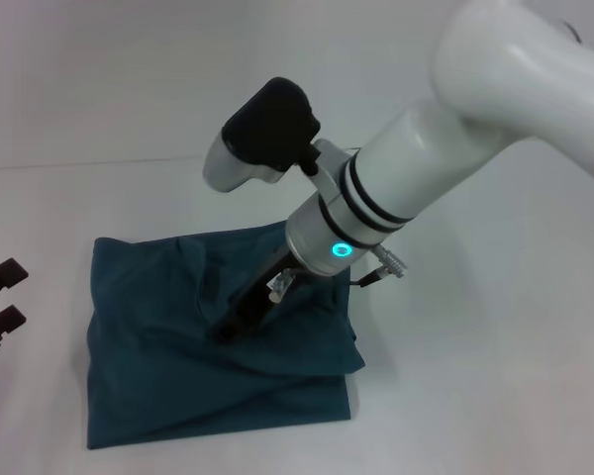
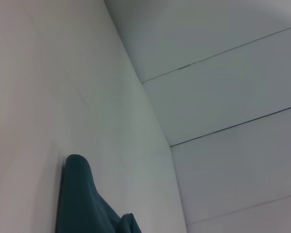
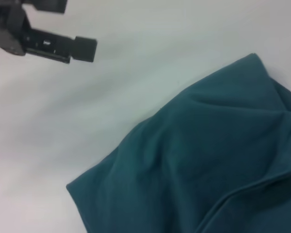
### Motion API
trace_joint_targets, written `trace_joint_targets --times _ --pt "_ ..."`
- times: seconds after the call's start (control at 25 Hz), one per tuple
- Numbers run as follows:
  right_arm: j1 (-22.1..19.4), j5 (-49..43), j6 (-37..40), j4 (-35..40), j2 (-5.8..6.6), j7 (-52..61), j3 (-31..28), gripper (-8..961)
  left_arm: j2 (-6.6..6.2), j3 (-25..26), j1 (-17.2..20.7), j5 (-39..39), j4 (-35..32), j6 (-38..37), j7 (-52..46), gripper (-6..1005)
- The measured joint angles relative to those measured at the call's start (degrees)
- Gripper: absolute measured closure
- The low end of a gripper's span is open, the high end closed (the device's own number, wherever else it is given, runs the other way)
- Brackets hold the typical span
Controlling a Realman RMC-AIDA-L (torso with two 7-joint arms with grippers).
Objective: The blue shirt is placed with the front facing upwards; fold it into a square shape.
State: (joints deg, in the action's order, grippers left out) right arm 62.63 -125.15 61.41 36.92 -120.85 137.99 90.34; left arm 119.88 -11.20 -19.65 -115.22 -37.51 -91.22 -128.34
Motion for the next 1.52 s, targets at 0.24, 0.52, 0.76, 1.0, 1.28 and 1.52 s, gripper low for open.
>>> trace_joint_targets --times 0.24,0.52,0.76,1.0,1.28,1.52 --pt "-0.4 1.3 -2.2 0.0 0.05 1.0 1.6 421 -0.09 0.0 -0.1 -0.2 0.6 0.1 0.1 62" --pt "-0.3 1.3 -2.1 -0.6 0.11 1.2 2.0 471 -0.09 0.0 0.0 -0.3 0.7 0.2 0.2 62" --pt "-0.7 1.4 -2.1 -0.1 0.22 2.2 1.6 759 -0.07 0.0 0.1 -0.4 0.7 0.3 0.2 62" --pt "-1.1 1.3 -2.4 0.3 0.74 4.4 0.7 892 0.00 -0.1 0.2 -0.4 0.7 0.3 0.3 63" --pt "-1.5 -1.6 -1.7 1.8 1.13 6.5 -1.4 930 0.00 0.0 0.4 -0.4 0.7 0.3 0.3 63" --pt "-5.6 -13.4 1.4 12.3 1.28 14.4 -6.4 928 0.01 -0.1 0.5 -0.4 0.7 0.3 0.3 62"
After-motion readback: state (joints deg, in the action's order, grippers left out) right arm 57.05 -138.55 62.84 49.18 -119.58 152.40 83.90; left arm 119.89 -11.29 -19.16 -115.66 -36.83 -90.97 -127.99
